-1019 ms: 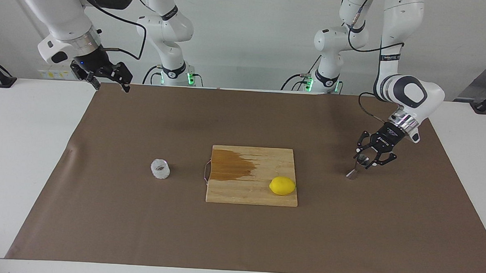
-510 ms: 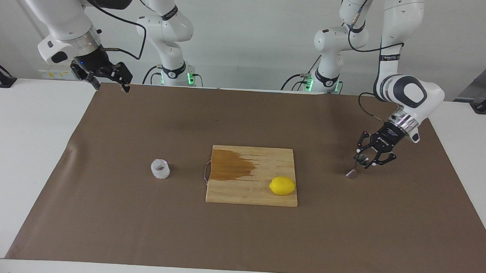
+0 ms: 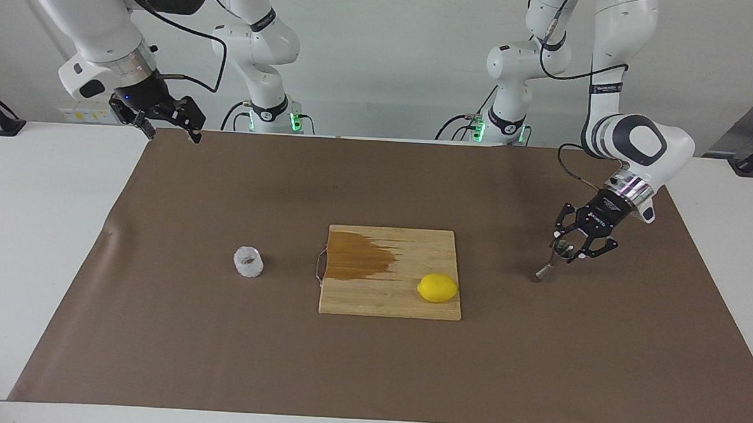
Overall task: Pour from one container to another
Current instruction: 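Lift the silver cup with the left gripper and carry it over the board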
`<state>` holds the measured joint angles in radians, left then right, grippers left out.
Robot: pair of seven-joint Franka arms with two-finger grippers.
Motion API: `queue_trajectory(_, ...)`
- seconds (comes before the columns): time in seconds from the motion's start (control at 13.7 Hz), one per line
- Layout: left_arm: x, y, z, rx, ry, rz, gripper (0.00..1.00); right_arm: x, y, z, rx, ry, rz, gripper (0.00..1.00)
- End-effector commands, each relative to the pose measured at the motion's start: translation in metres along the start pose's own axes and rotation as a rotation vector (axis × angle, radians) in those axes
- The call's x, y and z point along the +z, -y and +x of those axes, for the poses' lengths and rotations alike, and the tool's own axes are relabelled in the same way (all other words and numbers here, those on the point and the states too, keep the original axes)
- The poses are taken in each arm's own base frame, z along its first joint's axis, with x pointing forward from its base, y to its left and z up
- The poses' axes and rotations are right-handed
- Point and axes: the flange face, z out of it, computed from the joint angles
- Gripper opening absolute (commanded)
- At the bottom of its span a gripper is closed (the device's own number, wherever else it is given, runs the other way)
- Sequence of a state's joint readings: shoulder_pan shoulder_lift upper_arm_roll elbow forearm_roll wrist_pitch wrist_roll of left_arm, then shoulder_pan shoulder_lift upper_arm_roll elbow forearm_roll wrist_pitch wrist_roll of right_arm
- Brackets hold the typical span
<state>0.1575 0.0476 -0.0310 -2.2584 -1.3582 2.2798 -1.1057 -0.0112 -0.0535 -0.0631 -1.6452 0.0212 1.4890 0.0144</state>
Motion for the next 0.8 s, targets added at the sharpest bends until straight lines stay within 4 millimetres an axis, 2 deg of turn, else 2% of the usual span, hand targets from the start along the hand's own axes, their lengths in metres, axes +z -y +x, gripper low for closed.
queue_trajectory(0.0, 0.013, 0.01, -0.044, -0.013, 0.037, 0.028, 0.0, -0.002, -0.002, 0.0, 0.016, 0.006, -0.003, 1.0)
queue_trajectory(0.29, 0.052, 0.04, -0.118, -0.027, 0.036, 0.097, 0.0, -0.002, -0.002, 0.001, 0.016, 0.005, -0.003, 1.0)
queue_trajectory(0.51, 0.084, 0.068, -0.157, -0.083, 0.012, 0.047, 0.0, -0.002, -0.002, 0.0, 0.016, 0.006, -0.003, 1.0)
queue_trajectory(0.73, 0.13, 0.116, -0.189, -0.117, -0.009, 0.002, 0.0, -0.002, -0.002, 0.001, 0.016, 0.005, -0.003, 1.0)
